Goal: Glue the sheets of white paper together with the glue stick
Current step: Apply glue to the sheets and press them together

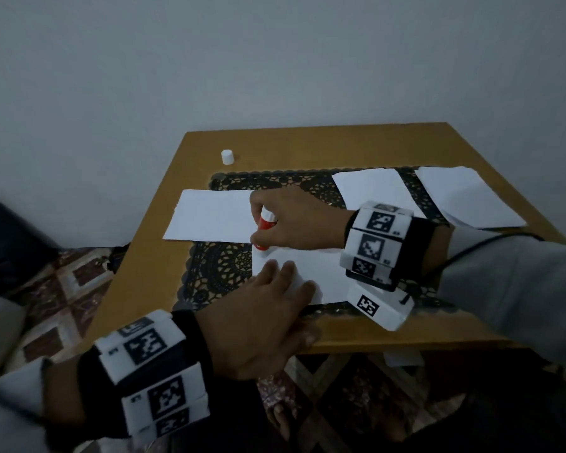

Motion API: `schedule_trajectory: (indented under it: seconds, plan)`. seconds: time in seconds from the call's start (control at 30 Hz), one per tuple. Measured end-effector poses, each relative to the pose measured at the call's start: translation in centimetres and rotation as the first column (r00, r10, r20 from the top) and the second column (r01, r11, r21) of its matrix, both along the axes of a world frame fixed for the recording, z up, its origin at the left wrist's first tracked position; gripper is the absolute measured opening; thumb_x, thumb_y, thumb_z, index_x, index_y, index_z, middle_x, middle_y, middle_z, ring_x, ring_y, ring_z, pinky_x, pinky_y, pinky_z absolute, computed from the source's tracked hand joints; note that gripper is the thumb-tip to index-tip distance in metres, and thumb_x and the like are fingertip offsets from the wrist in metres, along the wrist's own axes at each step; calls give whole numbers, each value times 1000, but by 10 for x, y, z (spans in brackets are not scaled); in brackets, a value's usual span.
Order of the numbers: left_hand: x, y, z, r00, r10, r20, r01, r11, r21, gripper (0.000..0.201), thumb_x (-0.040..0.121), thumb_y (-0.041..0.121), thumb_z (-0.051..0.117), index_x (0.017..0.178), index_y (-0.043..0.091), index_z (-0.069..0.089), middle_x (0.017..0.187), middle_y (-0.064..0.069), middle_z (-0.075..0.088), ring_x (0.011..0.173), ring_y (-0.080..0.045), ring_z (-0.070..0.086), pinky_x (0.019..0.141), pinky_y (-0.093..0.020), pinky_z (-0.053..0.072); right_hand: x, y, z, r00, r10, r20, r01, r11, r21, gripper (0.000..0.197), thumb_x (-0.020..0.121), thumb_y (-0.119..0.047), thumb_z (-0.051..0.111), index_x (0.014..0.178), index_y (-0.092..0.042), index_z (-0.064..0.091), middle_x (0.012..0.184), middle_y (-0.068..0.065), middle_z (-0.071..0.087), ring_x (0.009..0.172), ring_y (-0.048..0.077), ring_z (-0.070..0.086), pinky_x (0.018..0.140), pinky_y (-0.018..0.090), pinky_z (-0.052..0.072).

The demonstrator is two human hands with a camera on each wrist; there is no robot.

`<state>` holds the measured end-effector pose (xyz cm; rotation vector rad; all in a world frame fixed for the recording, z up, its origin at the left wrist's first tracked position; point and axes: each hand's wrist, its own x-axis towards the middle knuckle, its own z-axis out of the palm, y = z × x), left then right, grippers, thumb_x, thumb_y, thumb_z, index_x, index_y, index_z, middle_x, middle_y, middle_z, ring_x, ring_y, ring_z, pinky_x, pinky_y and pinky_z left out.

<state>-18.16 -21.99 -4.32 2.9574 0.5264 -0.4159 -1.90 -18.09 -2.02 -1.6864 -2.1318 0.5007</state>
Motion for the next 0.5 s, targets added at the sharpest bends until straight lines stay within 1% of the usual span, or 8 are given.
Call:
schedule_trajectory:
  seconds: [0.07,0.13,0.17,0.23,0.3,0.4,0.5]
  plan:
    - [0,2,-2,1000,-5,22,5,1000,7,73,85,62,14,145,22,13,151,-17,17,138,-36,20,109,-49,32,-4,2,2,999,18,43,-18,1000,4,21,81,-26,72,90,-17,55,88,-3,62,78,13,55,60,18,39]
    - [0,3,-4,1000,-14,27,13,1000,18,77,82,64,8,145,21,13,151,-18,19,138,-36,21,108,-49,33,-6,3,3,995,38,96,-40,999,21,21,80,-26,71,87,-18,52,78,-7,56,69,9,50,55,20,36]
    - [1,3,-5,1000,-16,24,15,1000,23,78,81,64,7,146,21,12,151,-19,17,138,-37,20,108,-49,33,-7,3,3,991,43,128,-47,998,30,22,80,-26,70,85,-18,50,72,-10,51,64,6,46,53,21,32]
    - [1,3,-7,1000,-11,11,11,1000,27,79,81,65,5,147,21,9,153,-20,13,141,-39,15,110,-49,31,-6,3,4,984,44,174,-50,998,33,24,81,-26,70,85,-17,48,68,-13,45,59,5,42,51,22,28]
    - [1,3,-9,1000,-12,11,11,999,33,78,81,65,5,146,21,7,154,-22,12,142,-39,13,111,-49,29,-3,2,5,983,41,178,-46,999,21,24,81,-26,70,85,-17,49,69,-11,47,59,5,42,51,22,28]
    - [1,2,-10,1000,-6,7,5,999,31,80,80,66,3,147,22,5,155,-23,9,143,-40,10,113,-50,26,5,0,5,983,32,179,-36,999,19,23,80,-27,70,84,-16,50,75,-6,54,62,7,44,53,25,30]
    - [1,4,-13,1000,-12,3,12,1000,27,81,80,67,2,147,22,5,155,-21,10,144,-39,9,114,-49,24,14,-5,5,982,9,188,-11,1000,11,23,80,-26,70,87,-15,51,71,-10,49,63,7,45,53,26,31]
